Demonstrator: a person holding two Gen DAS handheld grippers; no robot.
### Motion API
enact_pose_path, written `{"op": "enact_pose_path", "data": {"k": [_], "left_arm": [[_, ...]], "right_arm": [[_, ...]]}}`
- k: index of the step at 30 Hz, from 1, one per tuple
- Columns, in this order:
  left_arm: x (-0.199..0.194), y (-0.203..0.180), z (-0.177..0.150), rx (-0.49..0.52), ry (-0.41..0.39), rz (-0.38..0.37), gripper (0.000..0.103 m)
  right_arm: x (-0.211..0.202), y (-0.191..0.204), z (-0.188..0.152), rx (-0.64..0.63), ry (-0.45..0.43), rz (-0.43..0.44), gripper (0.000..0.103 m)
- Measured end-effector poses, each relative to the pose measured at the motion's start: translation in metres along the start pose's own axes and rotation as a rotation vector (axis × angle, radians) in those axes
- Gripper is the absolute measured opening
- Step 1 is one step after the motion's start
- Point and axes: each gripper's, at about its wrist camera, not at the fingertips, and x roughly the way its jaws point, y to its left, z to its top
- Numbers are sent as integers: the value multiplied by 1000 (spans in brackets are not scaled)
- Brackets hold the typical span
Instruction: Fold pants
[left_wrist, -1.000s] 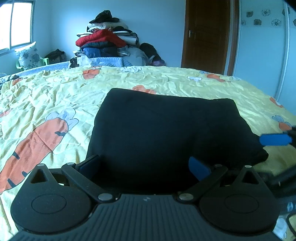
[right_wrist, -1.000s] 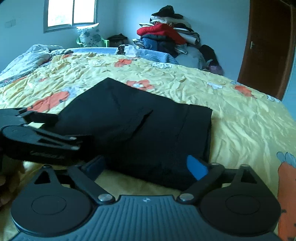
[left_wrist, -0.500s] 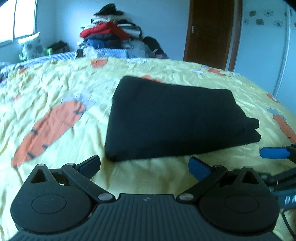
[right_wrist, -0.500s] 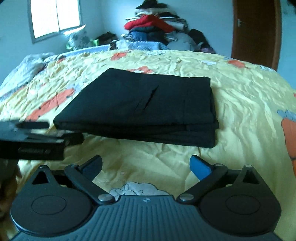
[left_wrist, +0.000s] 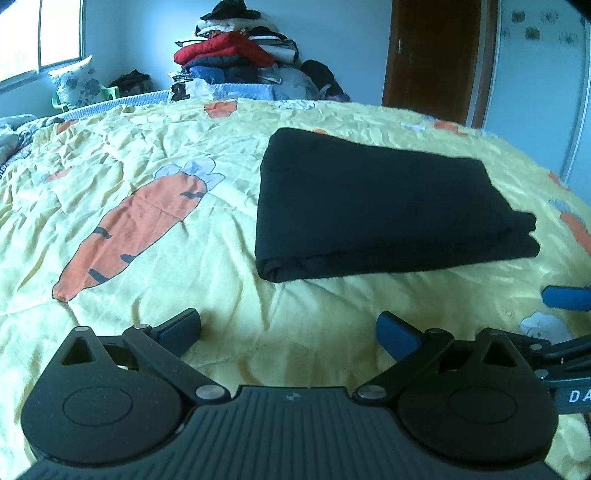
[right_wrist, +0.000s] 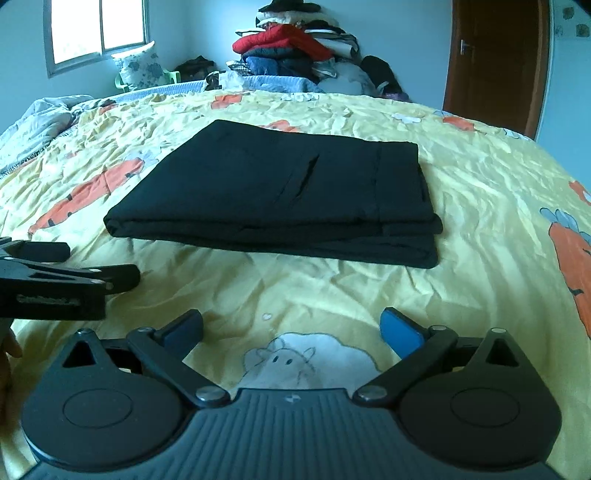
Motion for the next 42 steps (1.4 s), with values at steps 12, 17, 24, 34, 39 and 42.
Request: {"op": "enact_pose_path", "data": {"k": [12, 17, 24, 34, 39, 42], "left_arm": [[0, -5, -2, 6, -16, 37, 103], [-2, -9, -4, 25, -39, 67, 103], [1, -3, -3, -9, -23, 37, 103], [2, -2, -4, -17, -20, 31, 103], [2, -2, -4, -17, -20, 30, 103], [2, -2, -4, -17, -20, 30, 103]], "right_arm": [[1, 0, -5, 17, -35, -56, 103], [2, 1, -5, 11, -36, -63, 103], [-2, -2, -5, 26, -75, -66, 103], [6, -4, -3, 34, -41, -72, 103], [5, -3, -4, 41, -46, -67, 103], [3, -7, -4, 72, -63, -64, 103]]}}
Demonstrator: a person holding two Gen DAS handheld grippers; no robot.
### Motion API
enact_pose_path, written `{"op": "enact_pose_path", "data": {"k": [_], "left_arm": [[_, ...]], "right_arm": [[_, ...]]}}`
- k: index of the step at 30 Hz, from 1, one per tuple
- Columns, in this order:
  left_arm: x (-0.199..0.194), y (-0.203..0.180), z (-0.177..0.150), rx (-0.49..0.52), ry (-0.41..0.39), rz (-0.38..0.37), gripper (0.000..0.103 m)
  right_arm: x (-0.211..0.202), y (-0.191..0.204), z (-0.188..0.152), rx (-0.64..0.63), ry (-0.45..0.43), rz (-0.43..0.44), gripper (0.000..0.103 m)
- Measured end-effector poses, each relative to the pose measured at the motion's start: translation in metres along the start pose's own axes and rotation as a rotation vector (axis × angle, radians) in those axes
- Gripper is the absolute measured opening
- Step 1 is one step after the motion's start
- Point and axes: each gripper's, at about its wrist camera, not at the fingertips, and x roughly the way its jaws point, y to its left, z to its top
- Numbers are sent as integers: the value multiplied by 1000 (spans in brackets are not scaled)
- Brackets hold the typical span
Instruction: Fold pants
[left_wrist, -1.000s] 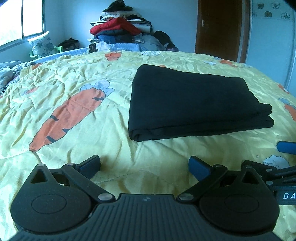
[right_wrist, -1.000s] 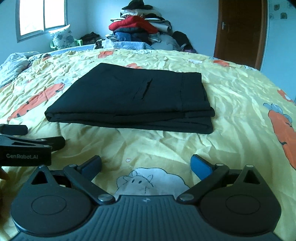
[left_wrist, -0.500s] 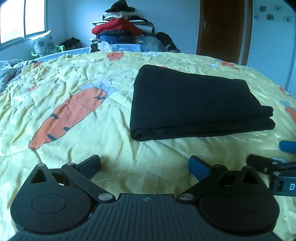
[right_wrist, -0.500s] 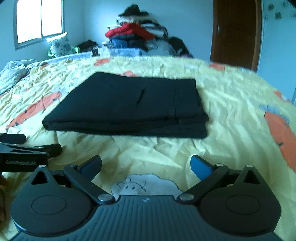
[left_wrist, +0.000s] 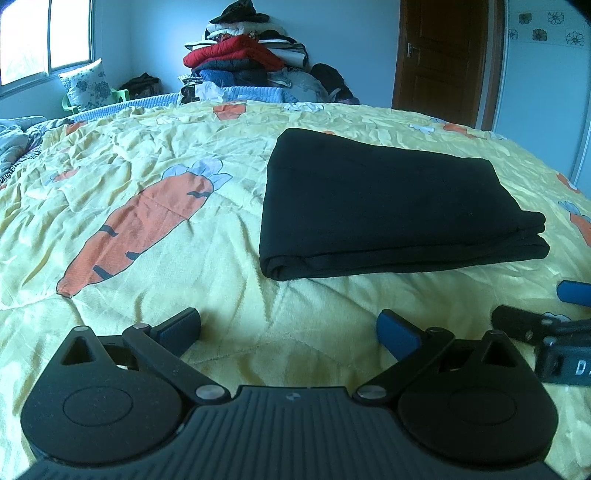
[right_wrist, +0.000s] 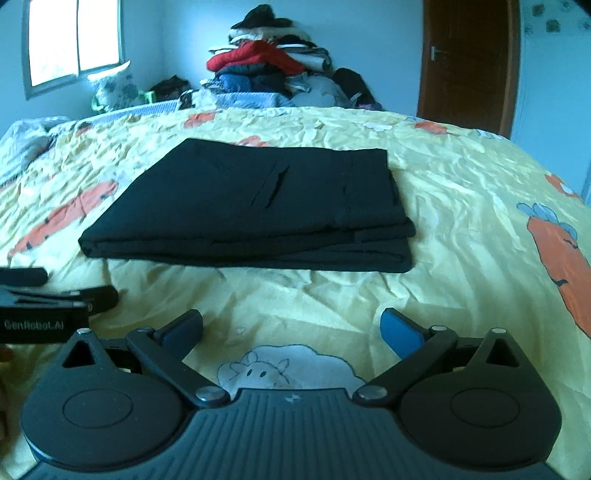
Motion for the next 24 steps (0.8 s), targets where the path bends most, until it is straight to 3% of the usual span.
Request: {"op": "enact_pose_path", "data": {"k": [6, 24], "left_arm": [[0, 0, 0, -1, 0, -1, 103], [0, 0, -1, -3, 1, 8, 103]], "right_arm": [[5, 4, 1, -37, 18, -42, 103], [3, -1, 0, -25, 21, -33, 103]]}}
